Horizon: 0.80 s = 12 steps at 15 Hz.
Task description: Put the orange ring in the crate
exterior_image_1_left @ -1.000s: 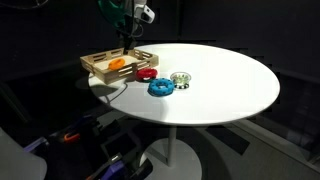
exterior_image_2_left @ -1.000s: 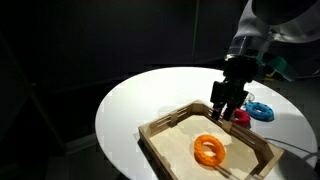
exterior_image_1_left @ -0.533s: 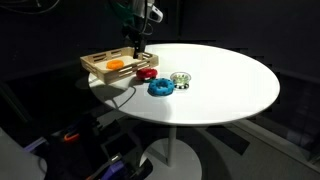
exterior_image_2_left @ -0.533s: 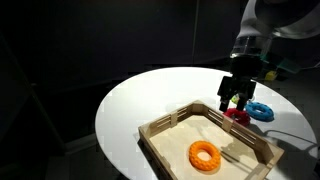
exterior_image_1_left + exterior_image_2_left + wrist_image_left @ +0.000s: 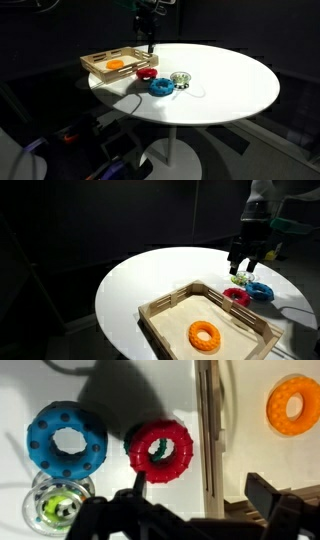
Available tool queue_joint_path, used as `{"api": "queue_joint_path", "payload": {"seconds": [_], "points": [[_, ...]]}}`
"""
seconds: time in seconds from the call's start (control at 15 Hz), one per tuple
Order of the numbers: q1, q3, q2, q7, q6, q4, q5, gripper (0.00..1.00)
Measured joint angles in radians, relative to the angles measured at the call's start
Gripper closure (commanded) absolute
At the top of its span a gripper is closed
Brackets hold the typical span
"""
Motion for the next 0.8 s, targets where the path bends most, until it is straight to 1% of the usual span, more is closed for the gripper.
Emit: {"api": "queue_joint_path", "payload": {"seconds": [0.13,0.33,0.6,0.8], "points": [[-0.008,-0.005,-0.036,0.033,-0.025,0.0,-0.06,0.0],[-0.023,-0.008,-0.095,0.047,-0.097,0.001,-0.127,0.0],[-0.041,-0.017,-0.163,0.047,-0.224,0.011,-0.168,0.0],[-0.048,-0.019,-0.184,0.047,-0.261,0.018,-0.177,0.0]]}}
